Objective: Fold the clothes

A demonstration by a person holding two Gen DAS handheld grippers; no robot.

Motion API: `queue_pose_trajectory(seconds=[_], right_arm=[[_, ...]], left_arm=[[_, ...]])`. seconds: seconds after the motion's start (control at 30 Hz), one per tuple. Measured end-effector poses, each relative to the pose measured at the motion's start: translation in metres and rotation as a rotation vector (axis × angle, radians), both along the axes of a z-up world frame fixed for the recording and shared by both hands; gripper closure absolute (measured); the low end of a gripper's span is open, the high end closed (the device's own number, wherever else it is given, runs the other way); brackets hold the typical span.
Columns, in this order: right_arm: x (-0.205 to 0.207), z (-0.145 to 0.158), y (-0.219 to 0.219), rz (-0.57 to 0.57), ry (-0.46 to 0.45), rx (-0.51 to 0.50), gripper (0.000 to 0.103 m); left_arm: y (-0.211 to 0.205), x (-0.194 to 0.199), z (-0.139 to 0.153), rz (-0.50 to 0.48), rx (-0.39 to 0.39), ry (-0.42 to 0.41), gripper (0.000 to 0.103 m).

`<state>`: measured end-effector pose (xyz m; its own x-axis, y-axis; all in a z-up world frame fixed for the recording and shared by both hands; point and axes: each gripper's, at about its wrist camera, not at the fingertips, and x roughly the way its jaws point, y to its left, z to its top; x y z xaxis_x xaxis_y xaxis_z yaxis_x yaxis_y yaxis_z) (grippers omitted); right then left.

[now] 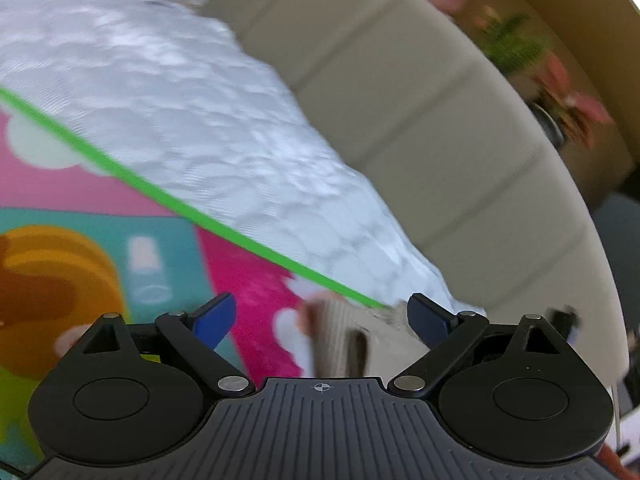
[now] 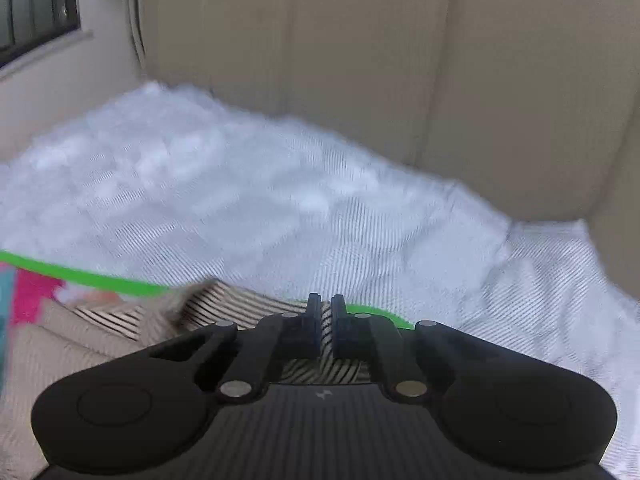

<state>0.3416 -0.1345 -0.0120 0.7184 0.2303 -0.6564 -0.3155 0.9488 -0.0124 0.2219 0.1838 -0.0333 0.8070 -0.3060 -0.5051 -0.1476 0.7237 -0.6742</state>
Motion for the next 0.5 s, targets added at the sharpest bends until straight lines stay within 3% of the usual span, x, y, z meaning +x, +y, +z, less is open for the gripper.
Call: queue_pose_trajectory(seconds=[0.17, 0.27, 0.4, 0.5], right_arm=[[-0.094, 0.073, -0.048, 0.102, -0.066, 0.107, 0.099], [-0.153, 0.090, -0.071, 0.128, -0.054, 0.133, 0.100], [-0.218, 0.072, -0.085, 0.150, 0.030, 0.146, 0.100], [-0.248, 0.048, -0.088, 0.176, 0.090, 0.118, 0.099]], left_arm=[[0.008, -0.014, 0.012, 0.066, -0.025, -0.015, 0.007], [0.009, -0.028, 0.029, 0.091, -0.022, -0.028, 0.007], [-0.003, -0.049, 0.058, 0.063, -0.050, -0.031, 0.005], [-0.026, -0.065, 0.078, -0.040, 0.016, -0.006, 0.005]])
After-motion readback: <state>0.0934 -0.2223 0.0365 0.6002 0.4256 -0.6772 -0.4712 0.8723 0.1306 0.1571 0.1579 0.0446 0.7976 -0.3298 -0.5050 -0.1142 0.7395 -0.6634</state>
